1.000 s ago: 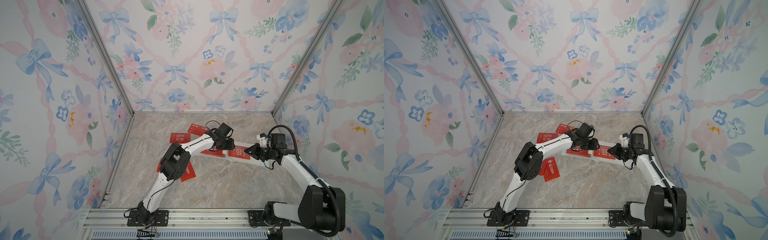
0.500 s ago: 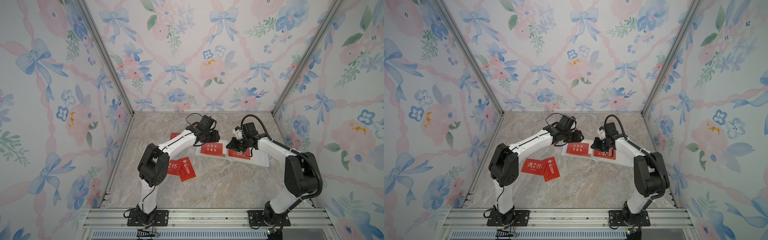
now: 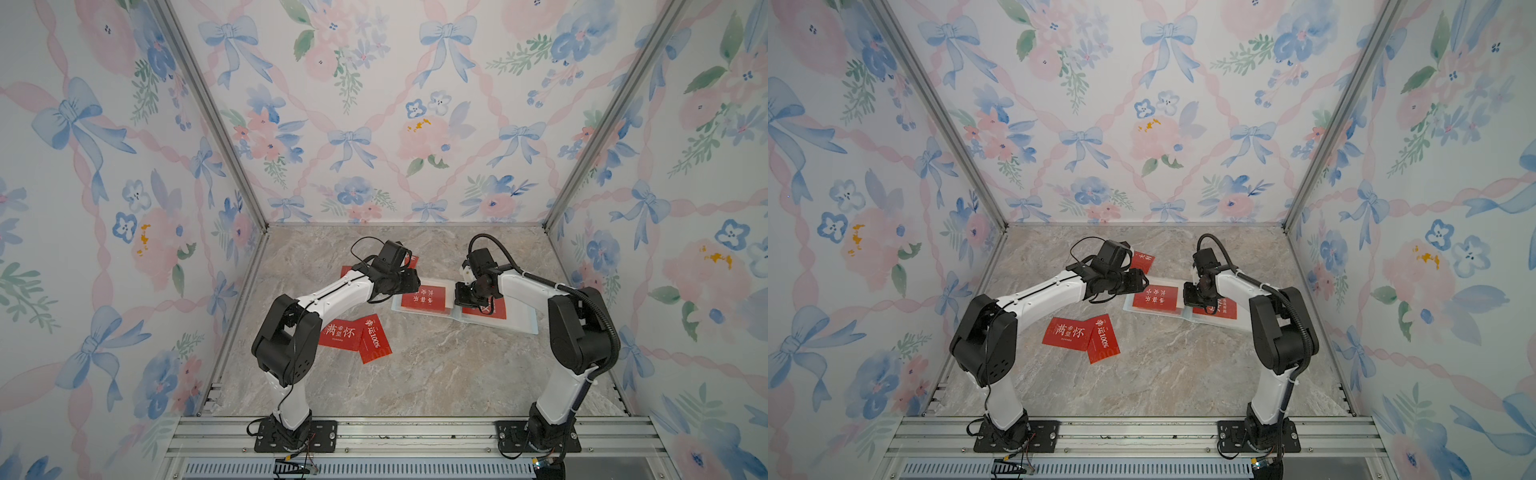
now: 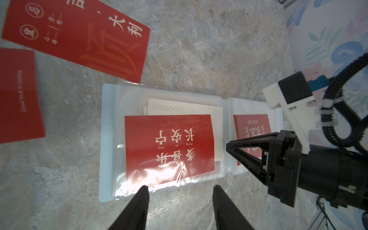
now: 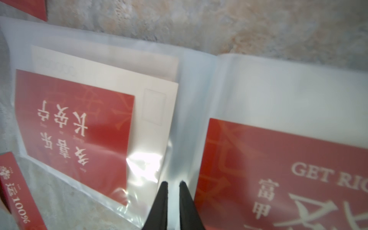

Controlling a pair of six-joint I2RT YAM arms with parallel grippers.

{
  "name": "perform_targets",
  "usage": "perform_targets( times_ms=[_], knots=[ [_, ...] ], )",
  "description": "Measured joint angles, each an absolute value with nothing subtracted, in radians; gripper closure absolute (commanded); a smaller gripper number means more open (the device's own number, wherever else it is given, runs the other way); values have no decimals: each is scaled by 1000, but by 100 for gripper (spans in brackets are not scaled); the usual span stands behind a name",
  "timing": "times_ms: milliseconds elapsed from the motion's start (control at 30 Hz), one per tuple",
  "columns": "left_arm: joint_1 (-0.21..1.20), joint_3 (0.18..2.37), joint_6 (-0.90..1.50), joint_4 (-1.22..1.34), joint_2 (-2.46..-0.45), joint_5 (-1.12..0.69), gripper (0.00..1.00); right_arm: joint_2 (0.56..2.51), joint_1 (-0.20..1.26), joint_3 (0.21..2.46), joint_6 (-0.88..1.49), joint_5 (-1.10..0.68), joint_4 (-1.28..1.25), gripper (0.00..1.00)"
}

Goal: Place the photos into the photo albums
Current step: Turn the page of the photo album at the center of the board.

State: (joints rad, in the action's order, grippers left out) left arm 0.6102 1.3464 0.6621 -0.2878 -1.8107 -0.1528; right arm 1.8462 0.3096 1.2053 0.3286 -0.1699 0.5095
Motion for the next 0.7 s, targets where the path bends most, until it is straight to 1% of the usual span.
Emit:
perform_targets(
  times_ms=[333,500,633,700],
  knots=[
    [609,1312,665,-252,-1811,-153,45,1787,289,1201,321,-130,532,86],
    [594,1280,665,-221,-1810,-155,45,1661,270,1150,336,-178,518,86],
    [561,1227,666,-197,-1801,-164,45,1528,179,1085,358,-235,490,85],
    [546,1213,666,-186,-1800,-170,45,1472,90,1042,363,-263,475,84]
  ],
)
